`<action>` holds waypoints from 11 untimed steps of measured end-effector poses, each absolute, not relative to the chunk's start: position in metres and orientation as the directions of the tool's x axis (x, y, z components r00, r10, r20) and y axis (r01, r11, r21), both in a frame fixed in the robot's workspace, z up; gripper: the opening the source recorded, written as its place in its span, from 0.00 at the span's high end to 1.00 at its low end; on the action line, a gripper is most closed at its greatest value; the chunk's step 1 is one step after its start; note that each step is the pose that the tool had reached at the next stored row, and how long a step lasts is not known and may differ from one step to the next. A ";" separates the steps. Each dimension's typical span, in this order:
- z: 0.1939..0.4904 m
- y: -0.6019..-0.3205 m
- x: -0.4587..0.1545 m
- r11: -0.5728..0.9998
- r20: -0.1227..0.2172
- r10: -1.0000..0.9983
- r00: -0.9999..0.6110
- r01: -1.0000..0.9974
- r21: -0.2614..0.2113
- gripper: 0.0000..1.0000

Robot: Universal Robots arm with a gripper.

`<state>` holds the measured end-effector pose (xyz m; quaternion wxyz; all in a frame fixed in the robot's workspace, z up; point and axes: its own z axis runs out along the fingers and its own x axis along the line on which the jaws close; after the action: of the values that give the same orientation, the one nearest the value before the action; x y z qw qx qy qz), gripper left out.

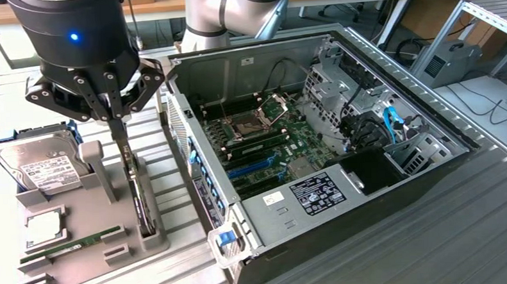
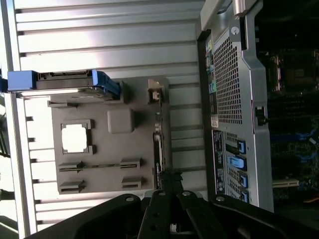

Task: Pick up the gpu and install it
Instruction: 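Reach for the gpu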

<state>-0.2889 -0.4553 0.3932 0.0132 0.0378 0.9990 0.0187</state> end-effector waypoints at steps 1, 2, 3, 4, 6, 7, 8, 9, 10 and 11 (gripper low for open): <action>0.393 -0.456 -0.289 0.996 -0.025 0.076 -0.997 0.075 0.038 0.89; 0.393 -0.456 -0.289 0.996 -0.025 0.076 -0.997 0.075 0.038 0.89; 0.393 -0.457 -0.289 0.996 -0.025 0.076 -0.997 0.075 0.038 0.89; 0.393 -0.457 -0.289 0.996 -0.025 0.076 -0.997 0.075 0.038 0.89; 0.393 -0.458 -0.289 0.996 -0.025 0.076 -0.997 0.075 0.038 0.89; 0.393 -0.459 -0.289 0.996 -0.025 0.076 -0.997 0.075 0.038 0.89; 0.393 -0.459 -0.289 0.996 -0.025 0.076 -0.997 0.075 0.038 0.89; 0.393 -0.460 -0.289 0.996 -0.025 0.076 -0.997 0.075 0.038 0.89; 0.393 -0.460 -0.289 0.996 -0.025 0.076 -0.997 0.075 0.038 0.89; 0.393 -0.461 -0.289 0.996 -0.025 0.076 -0.997 0.075 0.038 0.89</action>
<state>-0.2889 -0.4606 0.3932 0.0132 0.0378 0.9990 0.0187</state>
